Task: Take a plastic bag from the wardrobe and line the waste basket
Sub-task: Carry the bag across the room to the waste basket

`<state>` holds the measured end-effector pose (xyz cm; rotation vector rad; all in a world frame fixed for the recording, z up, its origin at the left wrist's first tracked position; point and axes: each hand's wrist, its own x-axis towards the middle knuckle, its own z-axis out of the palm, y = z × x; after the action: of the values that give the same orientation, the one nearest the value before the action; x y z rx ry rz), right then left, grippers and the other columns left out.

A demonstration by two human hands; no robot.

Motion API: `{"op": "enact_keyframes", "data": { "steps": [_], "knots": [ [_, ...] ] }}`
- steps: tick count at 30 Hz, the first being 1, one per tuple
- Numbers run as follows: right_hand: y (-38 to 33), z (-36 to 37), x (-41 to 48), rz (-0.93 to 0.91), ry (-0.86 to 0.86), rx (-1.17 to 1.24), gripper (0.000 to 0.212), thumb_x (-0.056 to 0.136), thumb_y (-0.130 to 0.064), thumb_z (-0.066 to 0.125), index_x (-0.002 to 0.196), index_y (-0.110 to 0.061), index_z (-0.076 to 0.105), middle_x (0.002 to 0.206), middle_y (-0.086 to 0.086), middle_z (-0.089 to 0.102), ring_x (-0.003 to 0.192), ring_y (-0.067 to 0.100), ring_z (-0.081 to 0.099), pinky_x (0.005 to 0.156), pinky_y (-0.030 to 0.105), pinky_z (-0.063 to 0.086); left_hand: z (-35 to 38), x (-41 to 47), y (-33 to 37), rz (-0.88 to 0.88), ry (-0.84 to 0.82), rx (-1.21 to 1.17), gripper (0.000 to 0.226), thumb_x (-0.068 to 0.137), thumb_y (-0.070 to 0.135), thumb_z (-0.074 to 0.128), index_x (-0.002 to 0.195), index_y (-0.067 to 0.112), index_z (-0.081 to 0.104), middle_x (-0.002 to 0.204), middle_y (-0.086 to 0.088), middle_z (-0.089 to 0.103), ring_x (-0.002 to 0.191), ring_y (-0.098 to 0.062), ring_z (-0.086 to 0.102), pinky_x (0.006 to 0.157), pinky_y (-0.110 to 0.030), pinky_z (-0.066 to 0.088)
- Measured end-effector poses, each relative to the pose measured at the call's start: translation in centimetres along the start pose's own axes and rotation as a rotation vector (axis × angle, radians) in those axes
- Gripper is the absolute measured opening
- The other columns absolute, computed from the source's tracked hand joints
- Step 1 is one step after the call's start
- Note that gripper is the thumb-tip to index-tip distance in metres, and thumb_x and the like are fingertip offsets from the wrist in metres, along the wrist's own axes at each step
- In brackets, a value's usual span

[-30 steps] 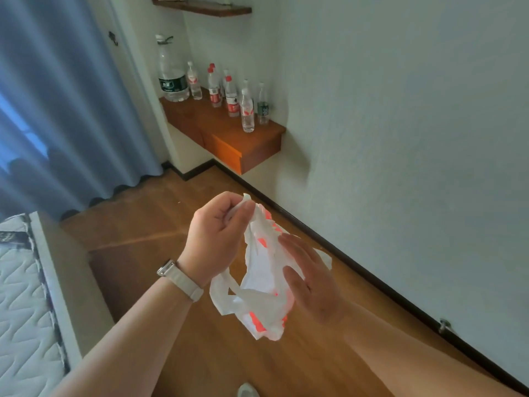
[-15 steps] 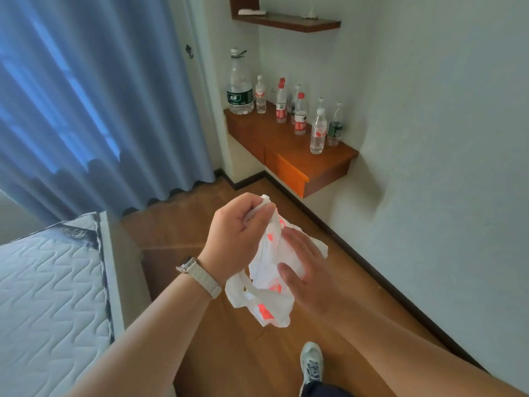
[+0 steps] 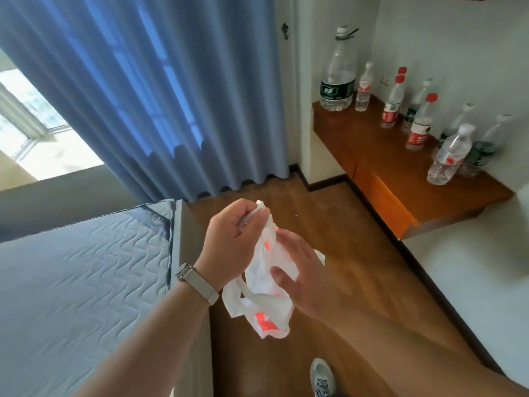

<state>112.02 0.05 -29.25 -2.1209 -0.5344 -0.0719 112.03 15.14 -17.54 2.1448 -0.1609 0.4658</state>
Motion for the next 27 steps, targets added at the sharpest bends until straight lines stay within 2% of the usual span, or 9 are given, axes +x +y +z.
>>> {"op": "enact_keyframes", "data": {
  "steps": [5, 8, 11, 15, 19, 21, 24, 27],
  "knots": [
    [1.0, 0.8, 8.3, -0.110, -0.074, 0.037, 0.056, 0.097, -0.054, 0.050, 0.145, -0.046, 0.023, 0.152, -0.022, 0.034, 0.139, 0.004, 0.035, 0.113, 0.047, 0.040, -1.0, 5.8, -2.5, -0.016, 0.091, 0.032, 0.024, 0.095, 0.023, 0.058, 0.074, 0.034, 0.056, 0.062, 0.021, 0.055, 0.056, -0.002, 0.052, 0.052, -0.009, 0.040],
    [1.4, 1.5, 12.3, -0.138, -0.107, 0.043, 0.057, 0.096, -0.056, 0.048, 0.146, -0.049, 0.020, 0.153, -0.023, 0.031, 0.140, 0.003, 0.032, 0.114, 0.048, 0.038, -2.0, 8.8, -4.3, -0.046, 0.114, 0.045, 0.025, 0.095, 0.023, 0.059, 0.072, 0.032, 0.055, 0.059, 0.022, 0.053, 0.055, -0.002, 0.050, 0.051, -0.009, 0.039],
    [1.9, 2.6, 16.3, -0.146, -0.114, 0.031, 0.056, 0.094, -0.063, 0.043, 0.143, -0.057, 0.016, 0.150, -0.030, 0.029, 0.138, -0.001, 0.031, 0.114, 0.045, 0.037, -2.9, 12.1, -6.8, -0.053, 0.130, 0.060, 0.025, 0.094, 0.025, 0.058, 0.069, 0.024, 0.055, 0.058, 0.017, 0.051, 0.054, -0.004, 0.047, 0.051, -0.011, 0.038],
    [3.1, 4.7, 21.9, -0.110, -0.112, 0.028, 0.057, 0.093, -0.062, 0.044, 0.143, -0.059, 0.017, 0.150, -0.036, 0.025, 0.139, -0.005, 0.028, 0.116, 0.037, 0.031, -4.0, 16.8, -11.0, -0.051, 0.139, 0.048, 0.023, 0.094, 0.028, 0.057, 0.071, 0.026, 0.055, 0.060, 0.016, 0.053, 0.054, -0.004, 0.049, 0.050, -0.010, 0.039],
    [3.4, 7.4, 28.2, -0.116, -0.077, -0.021, 0.056, 0.094, -0.061, 0.041, 0.145, -0.057, 0.016, 0.150, -0.041, 0.019, 0.141, -0.006, 0.025, 0.114, 0.027, 0.022, -5.7, 22.0, -16.8, -0.056, 0.144, -0.018, 0.027, 0.095, 0.026, 0.059, 0.072, 0.010, 0.059, 0.059, -0.003, 0.053, 0.053, -0.017, 0.046, 0.047, -0.025, 0.042],
    [3.2, 8.9, 31.7, -0.099, -0.049, -0.039, 0.055, 0.094, -0.065, 0.037, 0.145, -0.055, 0.019, 0.152, -0.037, 0.023, 0.142, -0.004, 0.026, 0.115, 0.031, 0.025, -7.0, 25.0, -19.5, -0.065, 0.143, -0.081, 0.027, 0.095, 0.025, 0.061, 0.071, 0.013, 0.058, 0.056, 0.002, 0.047, 0.051, -0.011, 0.041, 0.048, -0.023, 0.039],
    [2.7, 10.8, 37.0, -0.091, -0.023, -0.062, 0.056, 0.094, -0.066, 0.037, 0.147, -0.050, 0.023, 0.153, -0.032, 0.027, 0.142, 0.000, 0.029, 0.116, 0.043, 0.034, -9.5, 29.6, -22.7, -0.063, 0.142, -0.136, 0.027, 0.094, 0.026, 0.061, 0.070, 0.015, 0.057, 0.056, 0.007, 0.045, 0.052, -0.006, 0.040, 0.050, -0.021, 0.038],
    [1.7, 12.4, 41.9, -0.095, -0.007, -0.068, 0.057, 0.095, -0.062, 0.040, 0.148, -0.047, 0.024, 0.153, -0.030, 0.028, 0.142, 0.003, 0.031, 0.112, 0.049, 0.039, -11.9, 34.0, -25.3, -0.038, 0.135, -0.185, 0.027, 0.094, 0.028, 0.060, 0.073, 0.012, 0.059, 0.061, -0.010, 0.053, 0.055, -0.023, 0.048, 0.052, -0.032, 0.043]
  ]
}}
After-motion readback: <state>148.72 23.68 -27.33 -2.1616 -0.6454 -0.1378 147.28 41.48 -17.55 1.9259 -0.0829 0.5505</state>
